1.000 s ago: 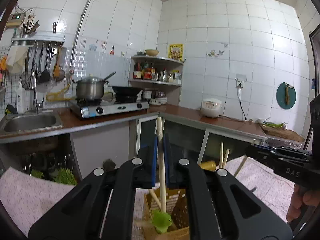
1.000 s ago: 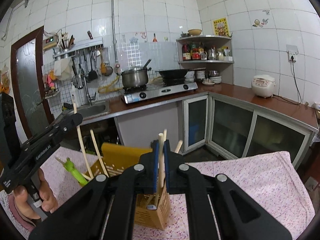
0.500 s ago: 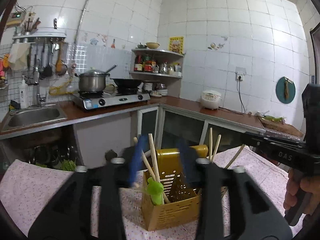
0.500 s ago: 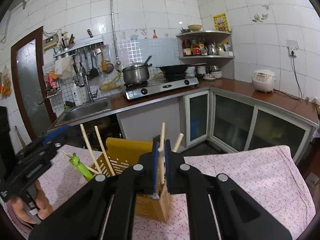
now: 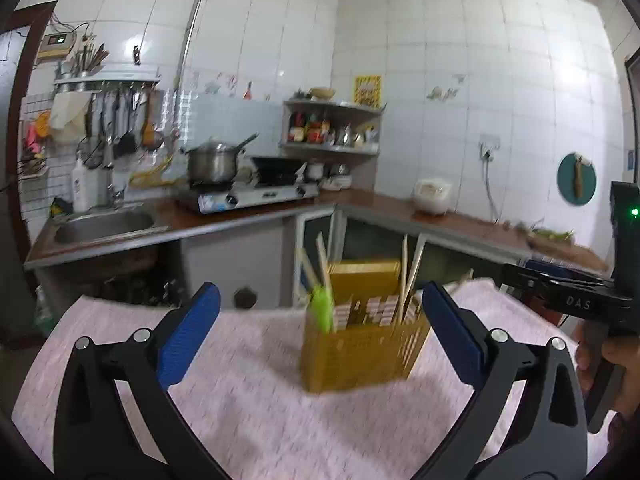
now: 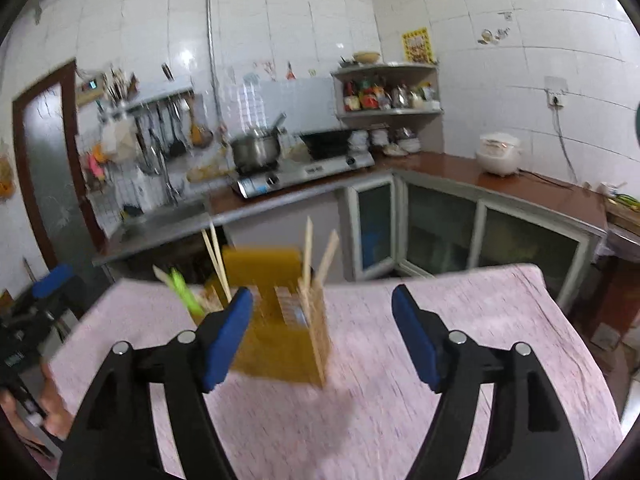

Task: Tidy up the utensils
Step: 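Move both open tools back toward the metal spoon and last chopstick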

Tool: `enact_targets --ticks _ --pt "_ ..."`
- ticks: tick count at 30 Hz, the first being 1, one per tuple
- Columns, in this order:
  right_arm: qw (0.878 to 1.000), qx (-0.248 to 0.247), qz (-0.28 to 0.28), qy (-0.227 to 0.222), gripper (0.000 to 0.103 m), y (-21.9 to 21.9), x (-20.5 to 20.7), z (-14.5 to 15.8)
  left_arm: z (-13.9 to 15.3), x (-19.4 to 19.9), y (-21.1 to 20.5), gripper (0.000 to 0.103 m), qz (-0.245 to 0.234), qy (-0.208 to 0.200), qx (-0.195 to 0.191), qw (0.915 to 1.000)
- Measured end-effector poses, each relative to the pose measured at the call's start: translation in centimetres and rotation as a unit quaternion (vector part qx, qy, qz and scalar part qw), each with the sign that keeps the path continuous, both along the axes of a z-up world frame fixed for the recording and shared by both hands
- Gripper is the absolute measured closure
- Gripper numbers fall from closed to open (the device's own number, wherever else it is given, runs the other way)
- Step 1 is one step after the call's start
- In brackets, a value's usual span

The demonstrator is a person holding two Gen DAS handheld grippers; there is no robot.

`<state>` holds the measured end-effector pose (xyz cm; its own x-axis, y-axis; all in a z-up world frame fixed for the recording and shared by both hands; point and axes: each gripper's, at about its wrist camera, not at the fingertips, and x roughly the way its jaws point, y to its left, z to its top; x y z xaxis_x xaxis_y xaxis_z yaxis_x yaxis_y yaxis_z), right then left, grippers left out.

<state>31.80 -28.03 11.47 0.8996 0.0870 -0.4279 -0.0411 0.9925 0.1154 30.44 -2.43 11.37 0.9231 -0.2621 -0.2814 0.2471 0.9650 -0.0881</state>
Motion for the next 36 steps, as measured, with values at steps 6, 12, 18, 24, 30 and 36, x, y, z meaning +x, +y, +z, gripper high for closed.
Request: enact_targets --ticks 6,12,18,24,30,36 --pt "0.998 -0.002 -0.025 0.05 0.032 -0.8 -3.0 -5.1 -4.4 -2.7 1.7 0.005 0.01 0.072 -0.012 0.9973" --pt "0.994 -0.016 -0.054 0.089 0.032 -1.8 -5.8 -9.1 -8.6 -4.9 1.7 0.005 0.011 0.15 -0.007 0.9886" --pt "0.99 -0.035 -0.063 0.122 0.032 -2.7 -7.3 -11.4 -12.0 -6.0 0.4 0.005 -0.012 0.24 -0.004 0.9707" --pt "0.985 -0.028 -0.075 0.154 0.032 -3.5 -8.5 -13.4 -14.4 -7.8 -1.4 0.005 -0.03 0.288 0.014 0.9569" --pt "0.983 -0.045 -0.082 0.156 0.032 -4.1 -9.8 -14.6 -16.4 -9.1 -2.4 0.005 -0.029 0.314 0.044 0.948" --pt "0.982 -0.04 -0.086 0.161 0.032 -4.7 -9.8 -14.9 -16.2 -9.9 -2.9 0.005 -0.026 0.312 0.039 0.949"
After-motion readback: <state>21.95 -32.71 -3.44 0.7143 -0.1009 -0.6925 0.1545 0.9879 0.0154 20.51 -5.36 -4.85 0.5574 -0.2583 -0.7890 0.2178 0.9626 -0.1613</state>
